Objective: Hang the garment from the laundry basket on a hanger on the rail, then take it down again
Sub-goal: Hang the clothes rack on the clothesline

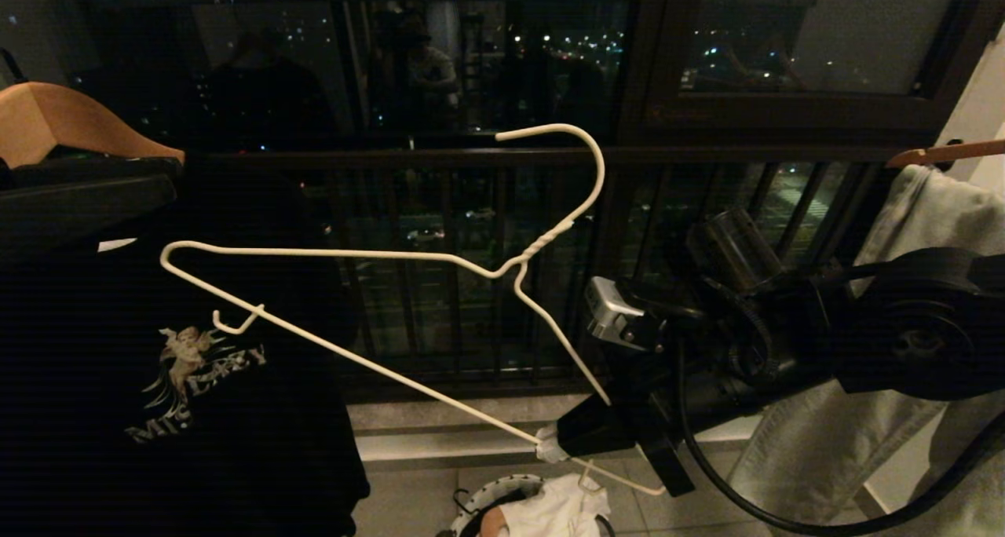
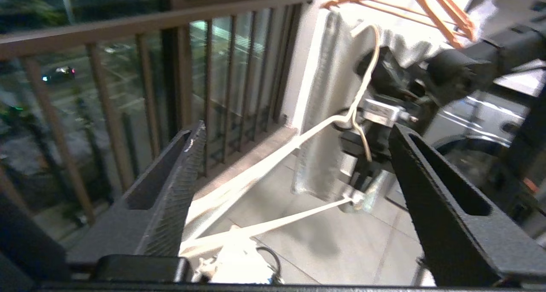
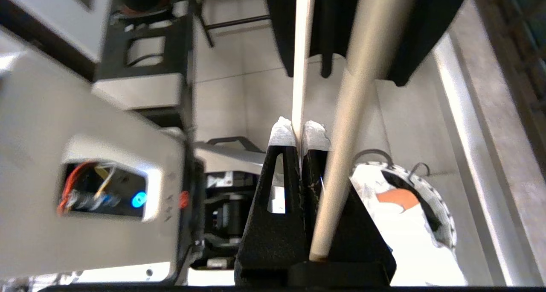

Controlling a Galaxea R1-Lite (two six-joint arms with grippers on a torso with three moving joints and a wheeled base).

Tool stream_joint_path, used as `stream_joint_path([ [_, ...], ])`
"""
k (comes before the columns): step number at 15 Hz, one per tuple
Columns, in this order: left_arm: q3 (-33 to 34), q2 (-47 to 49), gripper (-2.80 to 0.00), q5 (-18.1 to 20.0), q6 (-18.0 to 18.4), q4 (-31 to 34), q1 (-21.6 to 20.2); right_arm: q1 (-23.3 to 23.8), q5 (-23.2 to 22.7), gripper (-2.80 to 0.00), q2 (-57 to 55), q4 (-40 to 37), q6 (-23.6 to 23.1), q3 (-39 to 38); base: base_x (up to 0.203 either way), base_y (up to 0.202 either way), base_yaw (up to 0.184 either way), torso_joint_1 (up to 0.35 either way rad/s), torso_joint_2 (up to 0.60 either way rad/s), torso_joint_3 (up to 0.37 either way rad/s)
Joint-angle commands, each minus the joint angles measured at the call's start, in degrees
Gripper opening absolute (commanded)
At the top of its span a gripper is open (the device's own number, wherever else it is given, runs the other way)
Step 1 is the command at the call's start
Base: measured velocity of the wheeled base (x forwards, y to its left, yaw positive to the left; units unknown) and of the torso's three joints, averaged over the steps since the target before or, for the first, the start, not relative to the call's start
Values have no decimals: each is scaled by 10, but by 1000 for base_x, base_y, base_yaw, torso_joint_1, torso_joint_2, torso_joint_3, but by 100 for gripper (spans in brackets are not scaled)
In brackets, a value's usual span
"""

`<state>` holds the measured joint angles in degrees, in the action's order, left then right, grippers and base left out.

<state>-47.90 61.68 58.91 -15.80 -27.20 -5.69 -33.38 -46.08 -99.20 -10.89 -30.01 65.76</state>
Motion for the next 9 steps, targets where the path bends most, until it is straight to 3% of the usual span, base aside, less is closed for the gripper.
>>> stream_joint_path([
  [1,-1,3,0,-6,-1,-2,0,12,-2,-280,26,0,-2,-22,0,0,0,0,0,0],
  [2,-1,3,0,-6,-1,-2,0,19,-1,-280,34,0,-1,-32,0,0,0,0,0,0],
  [3,-1,2,-280,-6,-2,-8,0,27,-1,-280,43,0,0,-44,0,0,0,0,0,0],
  [7,-1,1,-280,-7,-12,-25,0,37,18,-280,87,0,59,-65,0,0,0,0,0,0],
  [9,-2,-4,-280,-8,-13,-25,0,37,45,-280,131,0,122,-67,0,0,0,0,0,0],
])
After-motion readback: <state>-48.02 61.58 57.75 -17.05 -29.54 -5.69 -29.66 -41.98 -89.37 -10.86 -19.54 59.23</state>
